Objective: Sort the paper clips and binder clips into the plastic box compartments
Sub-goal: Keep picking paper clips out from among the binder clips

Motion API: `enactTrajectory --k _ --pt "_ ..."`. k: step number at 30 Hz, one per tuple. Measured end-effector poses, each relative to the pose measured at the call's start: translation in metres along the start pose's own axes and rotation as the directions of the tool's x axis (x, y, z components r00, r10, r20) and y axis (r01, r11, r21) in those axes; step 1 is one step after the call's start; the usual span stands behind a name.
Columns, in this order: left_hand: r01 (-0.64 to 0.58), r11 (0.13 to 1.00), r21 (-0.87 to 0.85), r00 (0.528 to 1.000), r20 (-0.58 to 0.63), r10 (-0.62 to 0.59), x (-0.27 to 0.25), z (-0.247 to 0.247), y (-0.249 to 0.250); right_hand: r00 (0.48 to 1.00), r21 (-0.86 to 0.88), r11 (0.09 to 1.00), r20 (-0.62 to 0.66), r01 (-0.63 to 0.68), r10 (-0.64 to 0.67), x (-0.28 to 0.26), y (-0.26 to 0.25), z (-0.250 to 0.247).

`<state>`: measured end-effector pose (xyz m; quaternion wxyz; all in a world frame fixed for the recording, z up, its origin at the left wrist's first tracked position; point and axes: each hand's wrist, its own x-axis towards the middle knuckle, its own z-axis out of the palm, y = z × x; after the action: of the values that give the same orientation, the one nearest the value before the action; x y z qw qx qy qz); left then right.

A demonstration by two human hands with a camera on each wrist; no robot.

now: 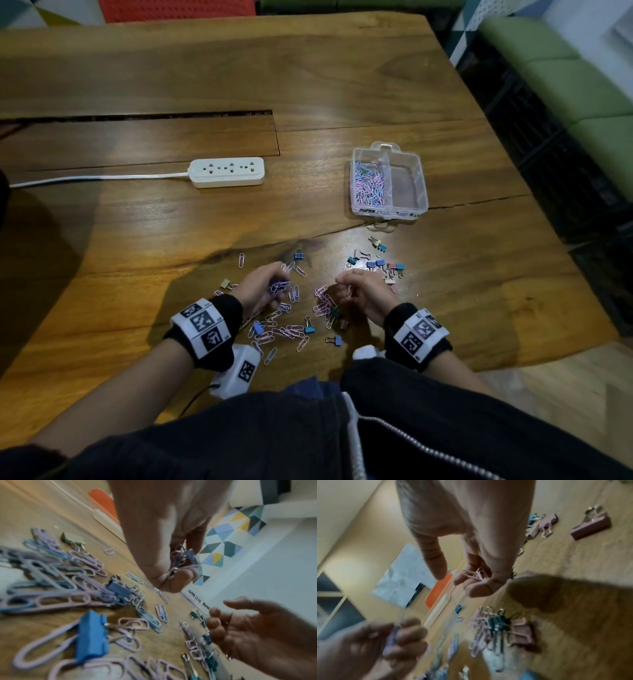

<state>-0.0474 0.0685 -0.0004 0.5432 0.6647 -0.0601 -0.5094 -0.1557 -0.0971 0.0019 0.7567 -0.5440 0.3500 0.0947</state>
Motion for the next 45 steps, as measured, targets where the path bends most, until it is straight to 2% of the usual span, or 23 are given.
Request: enactTrajectory --k 2,4,6,9,13,16,17,19,21,22,28,31,34,36,38,39,40,41,43,44,45 --pt "0.001 0.985 -0.172 0.999 0.039 0.006 0.0 0.0 0.002 0.998 -0.283 0.959 -0.05 0.021 -0.036 0.0 0.006 0.004" --pt "0.002 0.984 -0.18 0.999 0.052 0.008 0.002 0.003 0.002 0.99 -0.594 0.804 -0.089 0.035 -0.109 0.0 0.014 0.006" --pt "0.017 0.994 -0.105 0.999 0.045 -0.012 0.004 0.008 0.002 0.983 -0.767 0.641 -0.085 0.041 -0.164 -0.001 0.02 0.007" --pt "0.044 0.999 -0.004 0.997 0.063 -0.044 0.008 0.017 0.003 0.982 -0.785 0.619 -0.083 0.042 -0.172 -0.004 0.024 0.002" --pt "0.074 0.997 0.013 0.994 0.084 -0.075 0.013 0.03 0.003 0.937 -0.838 0.544 -0.155 0.043 -0.312 -0.005 0.02 -0.013" --pt "0.045 0.97 0.239 0.999 0.007 -0.048 0.016 0.045 0.005 0.904 -0.843 0.533 -0.17 0.073 -0.393 -0.008 0.021 -0.022" --pt "0.006 0.925 0.38 1.0 -0.016 0.001 0.018 0.049 0.003 0.906 -0.84 0.534 -0.15 0.094 -0.395 -0.01 0.023 -0.023" --pt "-0.093 0.725 0.682 0.993 0.005 0.122 0.021 0.054 -0.001 0.92 -0.854 0.503 -0.082 0.133 -0.382 -0.013 0.027 -0.022" --pt "-0.111 0.518 0.848 0.986 0.028 0.166 0.023 0.054 -0.001 0.933 -0.884 0.448 -0.041 0.132 -0.357 -0.014 0.031 -0.023" --pt "-0.109 0.456 0.883 0.985 0.033 0.172 0.023 0.053 -0.002 0.937 -0.898 0.425 -0.043 0.116 -0.347 -0.013 0.032 -0.023" --pt "-0.144 0.193 0.97 0.976 0.108 0.187 0.023 0.056 -0.01 0.917 -0.95 0.306 -0.069 0.059 -0.392 -0.009 0.03 -0.023" --pt "-0.183 0.149 0.972 0.965 0.149 0.215 0.021 0.059 -0.012 0.916 -0.968 0.24 -0.036 0.067 -0.399 -0.008 0.03 -0.023" --pt "-0.206 0.123 0.971 0.958 0.174 0.227 0.02 0.063 -0.013 0.919 -0.972 0.22 -0.013 0.081 -0.394 -0.005 0.031 -0.025" --pt "-0.196 0.151 0.969 0.965 0.164 0.203 0.018 0.063 -0.012 0.914 -0.947 0.303 -0.028 0.106 -0.405 -0.005 0.03 -0.025" --pt "-0.196 0.201 0.96 0.973 0.164 0.165 0.021 0.06 -0.009 0.911 -0.868 0.482 -0.096 0.121 -0.402 -0.003 0.027 -0.026" --pt "-0.197 0.271 0.942 0.976 0.162 0.145 0.023 0.058 -0.007 0.915 -0.793 0.599 -0.151 0.114 -0.374 -0.003 0.025 -0.027" --pt "-0.192 0.392 0.9 0.98 0.153 0.129 0.025 0.056 -0.005 0.925 -0.682 0.723 -0.2 0.106 -0.324 -0.003 0.022 -0.027" --pt "-0.165 0.551 0.818 0.986 0.126 0.107 0.026 0.053 -0.004 0.938 -0.543 0.833 -0.225 0.104 -0.264 -0.005 0.02 -0.027" --pt "-0.05 0.866 0.498 0.998 0.047 0.031 0.027 0.046 0.001 0.967 -0.272 0.957 -0.196 0.104 -0.161 -0.009 0.015 -0.027" --pt "0.002 0.956 0.295 1.0 0.025 -0.01 0.025 0.042 0.004 0.981 -0.137 0.986 -0.152 0.098 -0.119 -0.011 0.013 -0.027" --pt "0.042 0.994 0.099 0.999 0.013 -0.044 0.024 0.038 0.007 0.991 0.001 0.997 -0.111 0.078 -0.077 -0.014 0.011 -0.026"
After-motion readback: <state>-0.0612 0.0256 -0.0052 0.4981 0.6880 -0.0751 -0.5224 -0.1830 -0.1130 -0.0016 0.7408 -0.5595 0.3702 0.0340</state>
